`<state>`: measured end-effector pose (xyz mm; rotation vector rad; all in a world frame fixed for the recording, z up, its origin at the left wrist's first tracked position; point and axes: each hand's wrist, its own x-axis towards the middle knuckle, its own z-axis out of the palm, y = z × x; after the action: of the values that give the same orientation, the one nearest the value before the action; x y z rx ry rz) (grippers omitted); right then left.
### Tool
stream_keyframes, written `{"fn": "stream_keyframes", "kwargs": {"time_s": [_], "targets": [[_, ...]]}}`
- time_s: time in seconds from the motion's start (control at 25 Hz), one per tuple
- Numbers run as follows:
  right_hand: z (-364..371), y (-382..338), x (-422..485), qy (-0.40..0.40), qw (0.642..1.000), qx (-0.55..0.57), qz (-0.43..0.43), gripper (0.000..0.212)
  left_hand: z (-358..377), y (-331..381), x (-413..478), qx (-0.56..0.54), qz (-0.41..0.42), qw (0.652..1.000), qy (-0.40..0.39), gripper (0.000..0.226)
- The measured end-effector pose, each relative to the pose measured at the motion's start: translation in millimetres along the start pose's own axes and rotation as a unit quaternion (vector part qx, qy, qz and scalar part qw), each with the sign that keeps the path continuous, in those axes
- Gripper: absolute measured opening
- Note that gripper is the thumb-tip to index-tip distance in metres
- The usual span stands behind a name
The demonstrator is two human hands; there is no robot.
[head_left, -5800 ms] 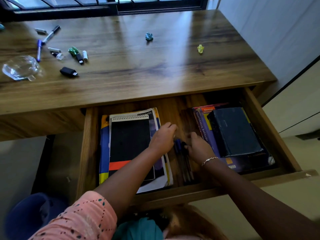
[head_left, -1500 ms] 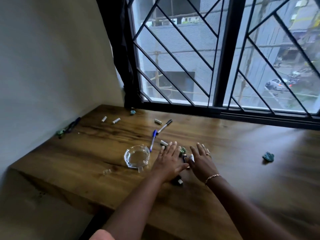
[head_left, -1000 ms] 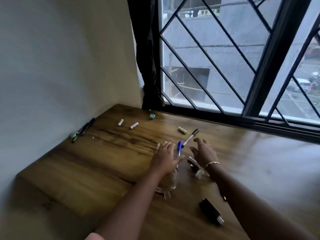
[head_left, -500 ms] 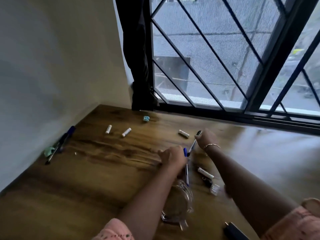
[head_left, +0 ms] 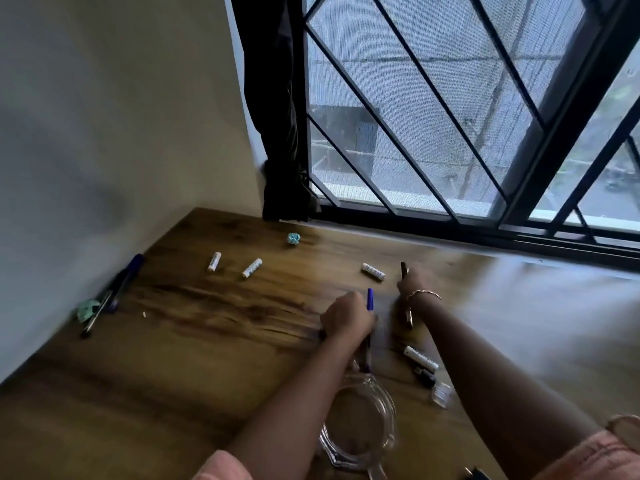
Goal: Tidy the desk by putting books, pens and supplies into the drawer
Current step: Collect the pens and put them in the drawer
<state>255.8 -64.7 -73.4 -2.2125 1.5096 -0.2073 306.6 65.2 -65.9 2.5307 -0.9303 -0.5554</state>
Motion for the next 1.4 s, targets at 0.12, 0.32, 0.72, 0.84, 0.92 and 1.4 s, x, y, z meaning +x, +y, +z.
{"fn": "stream_keyframes", "kwargs": {"time_s": [0.12,0.32,0.72,0.84,0.92,1.4], "targets": [[-5.8,3.2,-2.9,-0.036,0.984,0.172,0.041,0.019,-15.0,-13.6,4.8,-0.082,-0.005,0.997,0.016,0.029],[-12.5,-38.8,-57.3,-0.187,0.871,0.451,0.049,0.023,-38.2,-32.4,8.7,-0.229,-0.023,0.973,0.027,0.019],[16.7,-104.1,-101.0,-0.32,0.821,0.47,0.051,0.014,-78.1,-78.5,6.6,-0.229,-0.018,0.972,0.055,0.022],[28.2,-118.4,-108.1,-0.3,0.831,0.466,0.045,0.006,-94.4,-99.1,2.1,-0.207,0.016,0.976,0.067,0.02],[32.3,-126.1,-112.9,-0.275,0.834,0.476,0.046,0.008,-106.9,-121.6,4.9,-0.196,0.006,0.974,0.111,0.015],[54.6,-160.4,-119.5,-0.31,0.817,0.483,0.059,0.007,-184.9,-276.5,34.0,0.292,-0.201,0.919,0.171,0.027]]}}
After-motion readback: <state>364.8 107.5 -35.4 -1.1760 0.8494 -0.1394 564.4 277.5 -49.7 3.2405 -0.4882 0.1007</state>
